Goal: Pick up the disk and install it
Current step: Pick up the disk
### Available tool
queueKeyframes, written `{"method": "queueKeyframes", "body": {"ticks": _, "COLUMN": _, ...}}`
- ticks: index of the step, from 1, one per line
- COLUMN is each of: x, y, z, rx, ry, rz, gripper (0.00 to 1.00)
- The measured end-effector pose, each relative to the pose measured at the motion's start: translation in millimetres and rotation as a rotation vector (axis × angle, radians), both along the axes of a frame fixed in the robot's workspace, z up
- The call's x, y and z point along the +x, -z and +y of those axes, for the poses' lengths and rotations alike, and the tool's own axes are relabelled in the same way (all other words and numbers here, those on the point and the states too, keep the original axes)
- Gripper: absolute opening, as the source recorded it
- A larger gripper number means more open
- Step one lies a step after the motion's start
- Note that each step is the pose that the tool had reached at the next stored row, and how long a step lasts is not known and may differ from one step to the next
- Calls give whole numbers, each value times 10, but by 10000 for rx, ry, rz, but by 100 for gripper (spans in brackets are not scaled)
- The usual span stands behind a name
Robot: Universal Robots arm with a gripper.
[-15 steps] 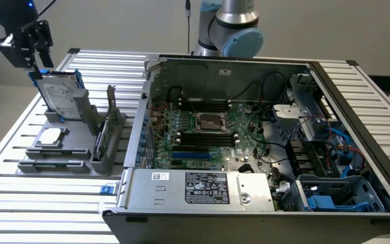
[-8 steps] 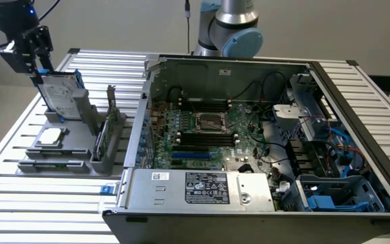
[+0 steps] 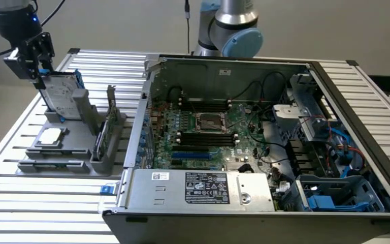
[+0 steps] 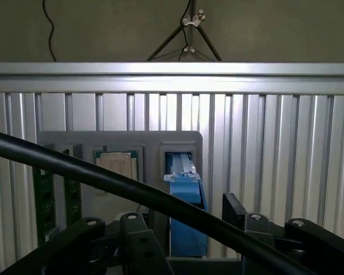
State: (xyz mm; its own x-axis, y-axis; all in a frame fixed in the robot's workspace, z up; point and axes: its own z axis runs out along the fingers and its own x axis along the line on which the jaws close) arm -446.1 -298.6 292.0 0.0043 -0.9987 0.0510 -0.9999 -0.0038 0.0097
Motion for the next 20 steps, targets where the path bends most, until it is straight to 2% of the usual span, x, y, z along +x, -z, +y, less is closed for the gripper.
{"method": "queueKeyframes", "body": {"ticks": 20, "x": -23, "y": 26, "z": 22, "rx": 0, "ry": -304, "rz": 1, "gripper": 58}}
